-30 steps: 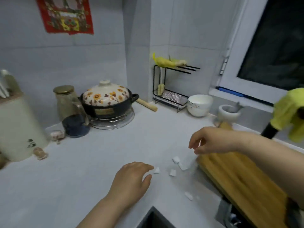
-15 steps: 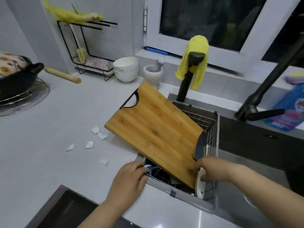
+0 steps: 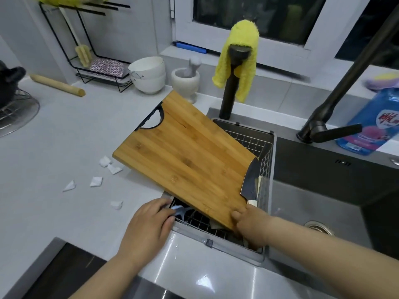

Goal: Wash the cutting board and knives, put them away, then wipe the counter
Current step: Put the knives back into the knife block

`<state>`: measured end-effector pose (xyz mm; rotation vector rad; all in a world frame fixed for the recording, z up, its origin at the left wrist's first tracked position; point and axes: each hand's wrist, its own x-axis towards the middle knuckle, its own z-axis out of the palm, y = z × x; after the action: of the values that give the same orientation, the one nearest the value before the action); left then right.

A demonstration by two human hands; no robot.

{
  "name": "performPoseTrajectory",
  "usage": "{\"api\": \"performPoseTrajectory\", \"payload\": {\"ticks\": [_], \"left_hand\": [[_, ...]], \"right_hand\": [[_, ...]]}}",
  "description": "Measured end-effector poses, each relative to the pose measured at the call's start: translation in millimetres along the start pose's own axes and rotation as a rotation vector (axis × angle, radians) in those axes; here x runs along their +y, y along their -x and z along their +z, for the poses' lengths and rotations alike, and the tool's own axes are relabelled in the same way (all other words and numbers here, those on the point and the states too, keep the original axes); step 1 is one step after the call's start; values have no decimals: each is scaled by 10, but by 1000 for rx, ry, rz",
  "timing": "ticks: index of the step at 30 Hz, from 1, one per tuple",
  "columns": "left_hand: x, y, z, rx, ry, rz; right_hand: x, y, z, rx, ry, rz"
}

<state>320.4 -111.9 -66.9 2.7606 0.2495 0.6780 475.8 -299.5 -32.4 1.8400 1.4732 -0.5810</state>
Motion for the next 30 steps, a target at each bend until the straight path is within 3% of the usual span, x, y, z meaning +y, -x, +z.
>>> {"api": "performPoseTrajectory", "payload": {"ticks": [4,12,13,15,17,20,22,27,30], "left_hand": [[-12,6,21,18,20,-3],[-13,25,21,32,-13,11],[-16,27,23,33,-10,11],[-20,24,22,26,-3,2],[-20,27,24,11,-4,-7],[-10,30,5,5,-21,-13],[-9,28,-5,4,-25,-15],[-9,39,-18,23,10,-23],[-4,49,-37,-4,24,-30]], "right_hand": [[-19,-12,-18,47,84,-6],[128,157,-23,274,-176,24],[129,189,-34,315,-217,31],[180,191,3,590,-237,51],[213,179,-22,737,-414,129],[216,147,-134,849,-955,368],[258,104,-262,1030,-1154,478],[528,67,-516,1170,-1339,679],[649,136,-639,1275,-1349,660]]}}
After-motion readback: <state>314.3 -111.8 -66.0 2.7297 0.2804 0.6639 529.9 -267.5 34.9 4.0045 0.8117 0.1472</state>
